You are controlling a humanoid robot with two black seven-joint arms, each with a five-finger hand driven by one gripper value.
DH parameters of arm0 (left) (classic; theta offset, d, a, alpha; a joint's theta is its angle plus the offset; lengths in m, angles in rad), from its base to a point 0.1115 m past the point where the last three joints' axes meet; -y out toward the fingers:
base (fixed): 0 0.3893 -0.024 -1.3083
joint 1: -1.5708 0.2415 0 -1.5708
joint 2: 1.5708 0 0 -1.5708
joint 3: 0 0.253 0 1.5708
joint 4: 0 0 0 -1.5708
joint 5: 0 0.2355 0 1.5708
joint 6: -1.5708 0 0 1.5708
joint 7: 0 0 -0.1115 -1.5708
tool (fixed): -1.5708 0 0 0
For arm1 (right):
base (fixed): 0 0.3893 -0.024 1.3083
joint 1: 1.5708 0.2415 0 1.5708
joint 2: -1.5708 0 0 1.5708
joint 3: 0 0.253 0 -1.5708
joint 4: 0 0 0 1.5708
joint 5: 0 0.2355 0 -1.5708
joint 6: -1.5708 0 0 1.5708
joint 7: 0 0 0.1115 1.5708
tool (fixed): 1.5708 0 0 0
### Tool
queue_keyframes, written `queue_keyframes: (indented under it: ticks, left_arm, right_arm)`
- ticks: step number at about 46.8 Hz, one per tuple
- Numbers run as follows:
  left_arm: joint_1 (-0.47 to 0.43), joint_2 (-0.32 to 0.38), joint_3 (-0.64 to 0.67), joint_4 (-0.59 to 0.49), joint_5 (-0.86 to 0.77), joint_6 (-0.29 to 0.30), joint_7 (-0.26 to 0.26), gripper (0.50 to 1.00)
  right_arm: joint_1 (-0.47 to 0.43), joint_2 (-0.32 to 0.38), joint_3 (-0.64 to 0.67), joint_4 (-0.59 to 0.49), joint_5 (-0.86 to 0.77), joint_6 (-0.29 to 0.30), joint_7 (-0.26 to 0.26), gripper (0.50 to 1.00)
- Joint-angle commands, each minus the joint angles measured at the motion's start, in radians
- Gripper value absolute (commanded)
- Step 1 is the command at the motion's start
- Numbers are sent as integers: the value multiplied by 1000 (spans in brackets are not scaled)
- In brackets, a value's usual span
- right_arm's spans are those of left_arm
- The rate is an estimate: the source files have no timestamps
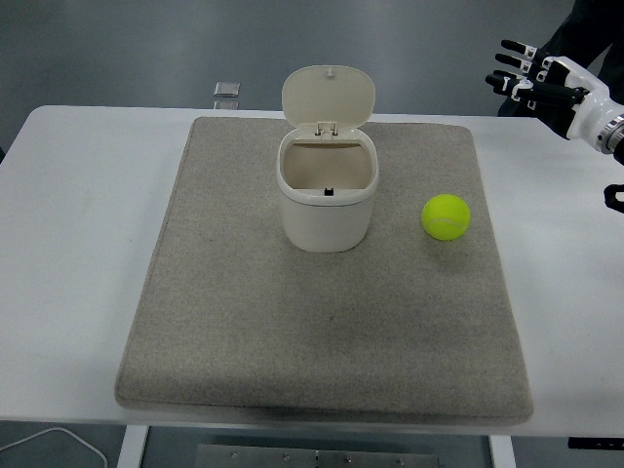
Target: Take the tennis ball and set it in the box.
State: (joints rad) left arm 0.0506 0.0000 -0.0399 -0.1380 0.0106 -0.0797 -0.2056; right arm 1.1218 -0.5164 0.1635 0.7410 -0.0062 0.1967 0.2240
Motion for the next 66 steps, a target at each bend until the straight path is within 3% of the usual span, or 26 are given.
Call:
queue_keyframes:
  ticks: [1, 36, 66]
  left_arm:
    - [0, 0, -1, 0, 0, 0, 0, 992]
    - [0, 0, 0, 14, -4, 9, 0, 992]
    - [2, 0, -1, 14, -4, 9, 0, 992]
  right_arm:
    - [0, -4, 1, 0, 0, 1, 0, 936]
    - [-5, -28, -6, 1, -5, 15, 2, 936]
    - [1, -39, -1, 1, -143, 13, 6, 936]
